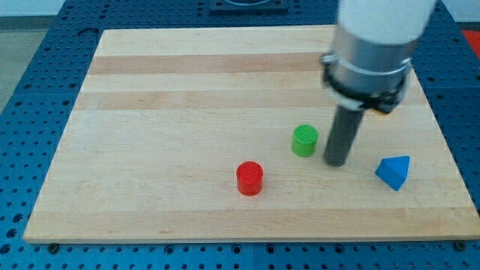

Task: Slide the green circle to the top of the red circle

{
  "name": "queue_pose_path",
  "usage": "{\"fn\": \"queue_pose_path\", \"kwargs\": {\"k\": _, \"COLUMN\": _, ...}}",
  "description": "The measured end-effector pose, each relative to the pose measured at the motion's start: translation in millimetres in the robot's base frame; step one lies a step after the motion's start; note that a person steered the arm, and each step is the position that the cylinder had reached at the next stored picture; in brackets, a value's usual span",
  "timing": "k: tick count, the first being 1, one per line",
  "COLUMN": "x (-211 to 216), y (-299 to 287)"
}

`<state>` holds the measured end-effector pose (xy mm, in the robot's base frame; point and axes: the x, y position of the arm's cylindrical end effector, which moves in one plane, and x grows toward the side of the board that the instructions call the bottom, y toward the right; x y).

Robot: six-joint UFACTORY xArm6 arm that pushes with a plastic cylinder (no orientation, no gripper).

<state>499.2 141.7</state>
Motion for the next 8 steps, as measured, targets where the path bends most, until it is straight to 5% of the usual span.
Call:
{"fn": "queue_pose_path", "kwargs": {"k": 1, "x": -47.5, "y": 7.4}}
{"fn": "queue_pose_path", "kwargs": {"k": 4, "x": -10.7, "y": -95.3}}
{"fn": "queue_pose_path", "kwargs": {"k": 6, "x": -15.9, "y": -6.5}}
{"fn": "queue_pose_path", "kwargs": {"k": 8, "x": 32.6, "y": -7.1}}
